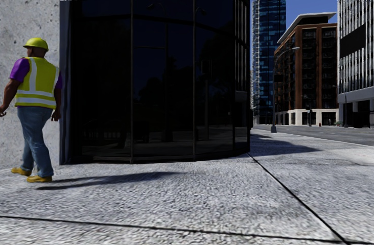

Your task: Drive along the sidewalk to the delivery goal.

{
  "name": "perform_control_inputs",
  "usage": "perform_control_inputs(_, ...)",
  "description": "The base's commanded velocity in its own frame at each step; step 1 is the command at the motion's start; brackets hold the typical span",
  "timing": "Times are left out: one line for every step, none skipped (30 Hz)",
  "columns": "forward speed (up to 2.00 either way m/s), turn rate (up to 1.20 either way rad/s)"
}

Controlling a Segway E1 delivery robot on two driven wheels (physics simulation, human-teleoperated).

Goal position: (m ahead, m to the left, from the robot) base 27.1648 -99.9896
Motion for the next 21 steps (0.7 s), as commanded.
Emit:
perform_control_inputs(1.48, -0.37)
perform_control_inputs(1.48, -0.38)
perform_control_inputs(1.48, -0.38)
perform_control_inputs(1.48, -0.38)
perform_control_inputs(1.48, -0.38)
perform_control_inputs(1.48, -0.39)
perform_control_inputs(1.61, -0.39)
perform_control_inputs(2.0, -0.41)
perform_control_inputs(2.0, -0.41)
perform_control_inputs(2.0, -0.41)
perform_control_inputs(2.0, -0.41)
perform_control_inputs(2.0, -0.41)
perform_control_inputs(2.0, -0.41)
perform_control_inputs(2.0, -0.41)
perform_control_inputs(2.0, -0.41)
perform_control_inputs(2.0, -0.41)
perform_control_inputs(2.0, -0.42)
perform_control_inputs(2.0, -0.42)
perform_control_inputs(2.0, -0.42)
perform_control_inputs(2.0, -0.42)
perform_control_inputs(2.0, -0.44)
